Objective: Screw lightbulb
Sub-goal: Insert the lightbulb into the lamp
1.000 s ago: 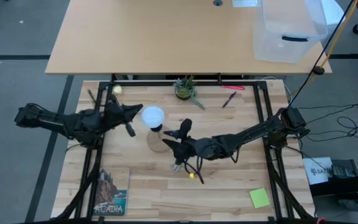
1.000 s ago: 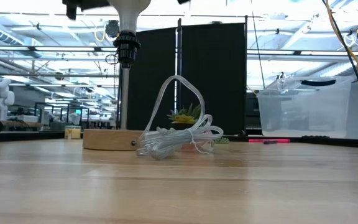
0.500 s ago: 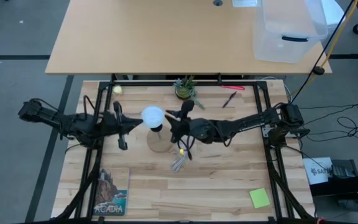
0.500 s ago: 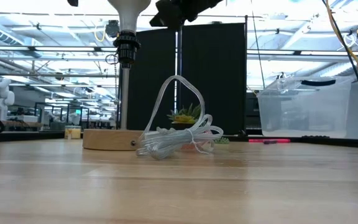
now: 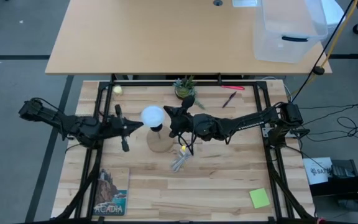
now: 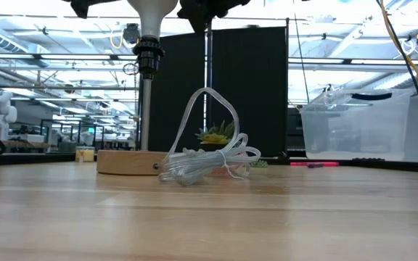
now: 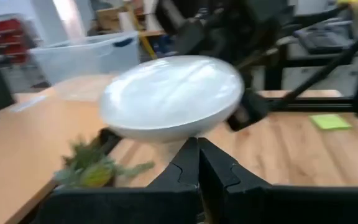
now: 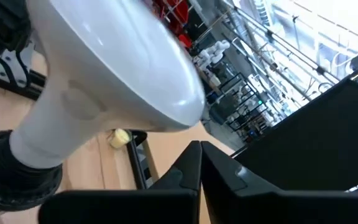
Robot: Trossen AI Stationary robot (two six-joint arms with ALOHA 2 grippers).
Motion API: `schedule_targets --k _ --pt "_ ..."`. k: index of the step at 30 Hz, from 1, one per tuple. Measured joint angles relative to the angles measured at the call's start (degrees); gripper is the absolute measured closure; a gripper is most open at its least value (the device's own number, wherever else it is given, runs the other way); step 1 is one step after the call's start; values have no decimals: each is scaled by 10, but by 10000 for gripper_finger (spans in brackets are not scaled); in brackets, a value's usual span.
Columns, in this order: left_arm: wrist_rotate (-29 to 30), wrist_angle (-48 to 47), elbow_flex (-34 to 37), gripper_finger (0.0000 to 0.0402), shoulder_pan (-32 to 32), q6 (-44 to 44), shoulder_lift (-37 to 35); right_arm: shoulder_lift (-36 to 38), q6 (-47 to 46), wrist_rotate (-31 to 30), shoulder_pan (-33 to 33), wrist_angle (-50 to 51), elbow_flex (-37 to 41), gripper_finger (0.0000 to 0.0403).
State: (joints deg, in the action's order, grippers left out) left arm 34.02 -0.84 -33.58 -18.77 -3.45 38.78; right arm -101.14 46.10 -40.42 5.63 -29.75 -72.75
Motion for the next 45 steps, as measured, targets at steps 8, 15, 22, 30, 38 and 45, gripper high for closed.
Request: schedule_targets --k 8,15,22,30,38,45 --pt "25 -4 0 401 27 0 -1 0 18 -13 22 -7 0 402" --pt "30 -4 0 401 60 17 -1 0 16 -24 41 -5 0 402" --pt "24 1 0 401 89 18 -1 0 -6 -9 56 -1 0 403" --pt "22 1 0 401 91 -1 -10 0 -54 -10 58 42 0 403" --pt "14 5 0 401 75 -3 -52 0 -122 32 50 78 0 403" --pt "-19 5 0 401 19 1 -52 0 -155 46 19 100 0 403"
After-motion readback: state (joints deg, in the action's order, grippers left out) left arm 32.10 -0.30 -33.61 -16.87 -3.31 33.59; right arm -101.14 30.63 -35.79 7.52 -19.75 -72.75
